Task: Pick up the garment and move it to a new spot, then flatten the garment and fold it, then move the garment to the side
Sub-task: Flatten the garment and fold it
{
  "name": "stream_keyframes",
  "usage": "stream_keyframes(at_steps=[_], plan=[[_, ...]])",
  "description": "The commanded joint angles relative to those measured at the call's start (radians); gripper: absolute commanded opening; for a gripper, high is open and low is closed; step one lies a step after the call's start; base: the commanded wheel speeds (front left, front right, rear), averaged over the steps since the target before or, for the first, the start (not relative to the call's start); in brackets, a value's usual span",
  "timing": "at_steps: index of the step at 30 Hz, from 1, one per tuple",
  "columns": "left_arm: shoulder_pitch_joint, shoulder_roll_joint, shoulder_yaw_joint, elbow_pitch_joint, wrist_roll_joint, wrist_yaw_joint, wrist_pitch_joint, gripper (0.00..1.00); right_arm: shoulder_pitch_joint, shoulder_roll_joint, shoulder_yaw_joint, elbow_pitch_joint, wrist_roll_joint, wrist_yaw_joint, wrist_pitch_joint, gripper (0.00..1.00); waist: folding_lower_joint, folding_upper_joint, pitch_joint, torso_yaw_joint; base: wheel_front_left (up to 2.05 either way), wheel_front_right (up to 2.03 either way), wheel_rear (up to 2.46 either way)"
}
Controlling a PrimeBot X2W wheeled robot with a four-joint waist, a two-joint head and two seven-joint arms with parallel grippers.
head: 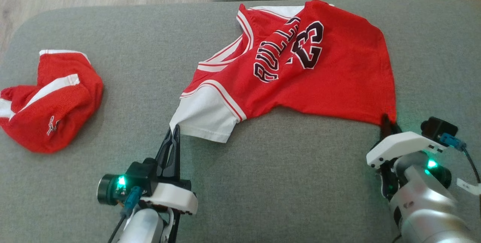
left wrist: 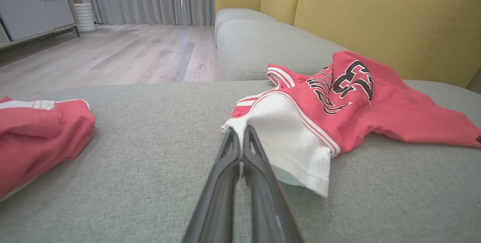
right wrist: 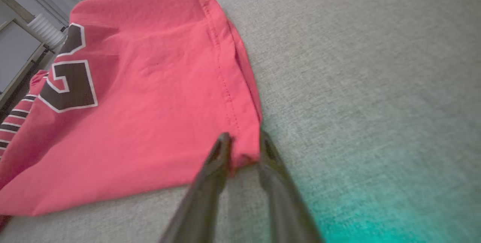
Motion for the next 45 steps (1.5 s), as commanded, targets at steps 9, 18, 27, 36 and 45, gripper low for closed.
stream_keyframes(at_steps=[9, 18, 27, 36, 45], plan=[[-0.02, 0.025, 0.075, -0.081, -0.013, 0.015, -0.012, 0.0, 0.038, 0.022, 0.041, -0.175, -0.028, 0.007, 0.007, 0.0, 0.0, 0.0, -0.019, -0.012, 0.0, 0.0, 0.0], [-0.004, 0.027, 0.156, -0.236, -0.018, 0.025, -0.012, 0.0, 0.159, 0.022, 0.04, -0.534, -0.138, 0.007, 0.007, 0.0, 0.0, 0.0, -0.049, -0.014, 0.0, 0.0, 0.0], [-0.039, 0.043, 0.175, -0.397, -0.12, -0.068, 0.067, 0.0, 0.238, 0.022, 0.029, -0.88, -0.178, 0.007, 0.221, 0.0, 0.0, 0.0, -0.011, -0.015, 0.0, 0.0, 0.0], [-0.718, 0.136, 0.203, -0.333, -0.197, -0.137, 0.349, 0.0, -0.241, 0.022, -0.002, -1.004, -0.218, 0.007, 0.514, 0.0, 0.0, 0.0, 0.153, -0.039, 0.0, 0.0, 0.0], [-1.29, 0.168, 0.231, 0.176, -0.151, -0.134, 0.211, 0.0, -0.766, 0.022, -0.053, -0.587, -0.313, 0.007, 0.359, 0.0, 0.0, 0.0, 0.284, -0.063, 0.0, 0.0, 0.0]])
